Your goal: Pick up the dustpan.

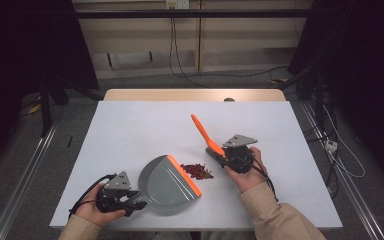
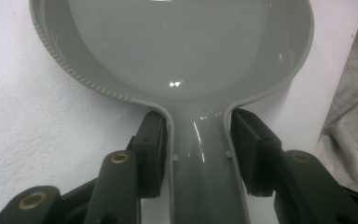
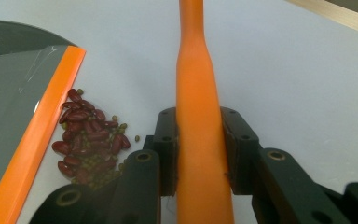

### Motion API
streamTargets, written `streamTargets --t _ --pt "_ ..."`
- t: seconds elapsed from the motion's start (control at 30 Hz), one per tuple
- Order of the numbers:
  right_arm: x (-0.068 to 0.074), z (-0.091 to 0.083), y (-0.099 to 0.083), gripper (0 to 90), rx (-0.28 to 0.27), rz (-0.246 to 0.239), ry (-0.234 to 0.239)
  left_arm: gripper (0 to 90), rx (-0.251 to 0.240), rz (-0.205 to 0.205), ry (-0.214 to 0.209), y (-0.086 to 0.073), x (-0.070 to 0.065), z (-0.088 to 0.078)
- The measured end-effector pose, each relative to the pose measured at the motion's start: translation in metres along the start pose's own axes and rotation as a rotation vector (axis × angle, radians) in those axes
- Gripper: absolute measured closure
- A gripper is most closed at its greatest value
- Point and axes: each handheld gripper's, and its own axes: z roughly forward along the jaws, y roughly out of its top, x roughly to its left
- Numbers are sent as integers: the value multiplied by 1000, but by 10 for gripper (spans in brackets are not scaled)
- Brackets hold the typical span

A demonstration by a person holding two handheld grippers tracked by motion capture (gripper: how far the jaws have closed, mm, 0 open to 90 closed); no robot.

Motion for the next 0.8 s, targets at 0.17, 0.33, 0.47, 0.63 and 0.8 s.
streamTargets --t 0.17,0.33,0.47,0.63,0.8 --pt "5 1 1 711 -1 -1 -7 618 19 9 4 1 -1 0" --pt "13 2 1 711 0 -10 -24 619 30 7 -6 3 -3 1" --pt "19 3 1 711 0 -16 -34 619 31 4 -12 4 -5 2" --pt "26 3 1 710 -2 -15 -42 619 28 4 -17 5 -7 4" --pt "30 4 1 708 -6 2 -43 619 36 15 -20 6 -6 4"
